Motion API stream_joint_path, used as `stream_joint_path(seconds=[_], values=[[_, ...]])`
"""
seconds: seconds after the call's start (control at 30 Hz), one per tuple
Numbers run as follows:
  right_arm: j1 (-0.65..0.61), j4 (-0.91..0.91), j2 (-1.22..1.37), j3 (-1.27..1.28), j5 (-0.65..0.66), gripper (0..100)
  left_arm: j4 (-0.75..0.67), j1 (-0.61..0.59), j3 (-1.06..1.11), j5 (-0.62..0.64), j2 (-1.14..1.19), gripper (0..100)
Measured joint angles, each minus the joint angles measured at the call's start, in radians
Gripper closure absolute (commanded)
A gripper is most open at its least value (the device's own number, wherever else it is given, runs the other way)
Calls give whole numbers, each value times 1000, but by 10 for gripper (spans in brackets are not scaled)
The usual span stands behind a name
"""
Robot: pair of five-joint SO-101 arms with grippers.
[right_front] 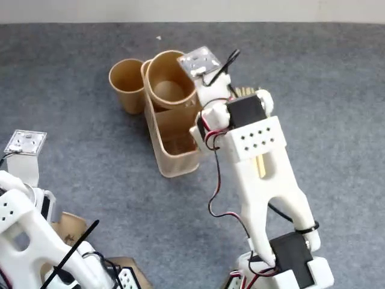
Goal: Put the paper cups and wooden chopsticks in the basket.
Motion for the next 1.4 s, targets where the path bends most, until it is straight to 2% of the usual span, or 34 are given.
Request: stream_joint_path(seconds=[0.17,0.37,0.5,0.7,0.83,0.97,1.07,1.2,1.33,1.4], values=[[0,11,-68,-110,0,559,-69,-12,0,0,0,814],[0,89,-110,-249,2,559,-87,-11,0,0,0,814],[0,95,-112,-236,2,559,-132,-8,0,5,0,814],[0,95,-112,41,12,559,-221,-9,0,34,0,814],[0,87,-143,261,44,559,-287,49,5,43,2,814],[0,29,-293,493,54,559,-371,155,25,58,77,814],[0,-23,-443,710,107,559,-381,147,-32,80,157,814],[26,-83,-652,1014,193,559,-265,38,-215,81,213,813],[98,-94,-766,1073,227,559,-35,-118,-428,-57,218,813],[98,-94,-772,1076,233,559,49,-189,-457,-127,216,813]])
